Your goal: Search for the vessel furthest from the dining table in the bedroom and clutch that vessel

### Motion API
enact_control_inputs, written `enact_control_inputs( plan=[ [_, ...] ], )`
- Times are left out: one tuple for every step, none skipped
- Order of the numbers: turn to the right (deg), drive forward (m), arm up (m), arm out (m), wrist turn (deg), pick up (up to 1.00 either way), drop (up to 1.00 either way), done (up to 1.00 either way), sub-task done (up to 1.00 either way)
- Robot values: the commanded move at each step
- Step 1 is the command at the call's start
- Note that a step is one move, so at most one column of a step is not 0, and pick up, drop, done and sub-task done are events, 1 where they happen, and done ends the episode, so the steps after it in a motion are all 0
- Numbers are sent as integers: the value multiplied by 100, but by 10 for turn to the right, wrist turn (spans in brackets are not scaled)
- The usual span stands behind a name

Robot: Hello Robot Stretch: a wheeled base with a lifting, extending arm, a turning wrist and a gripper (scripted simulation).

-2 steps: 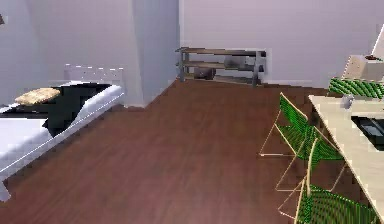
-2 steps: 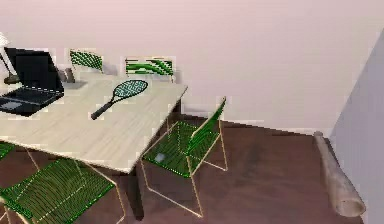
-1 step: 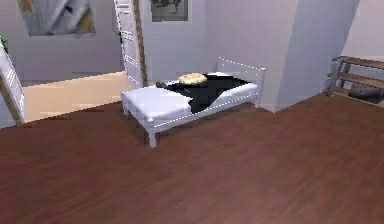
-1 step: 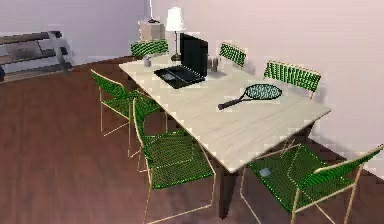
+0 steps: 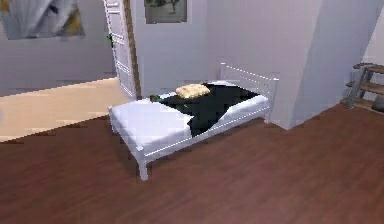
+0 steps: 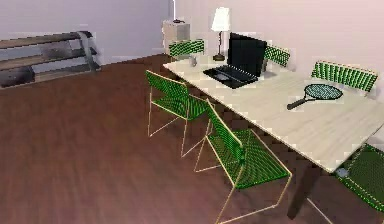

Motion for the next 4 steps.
enact_control_inputs(
  plan=[
    [450,0,0,0,0,0,0,0,0],
    [90,0,0,0,0,0,0,0,0],
    [0,100,0,0,0,0,0,0,0],
    [0,95,0,0,0,0,0,0,0]
  ],
)
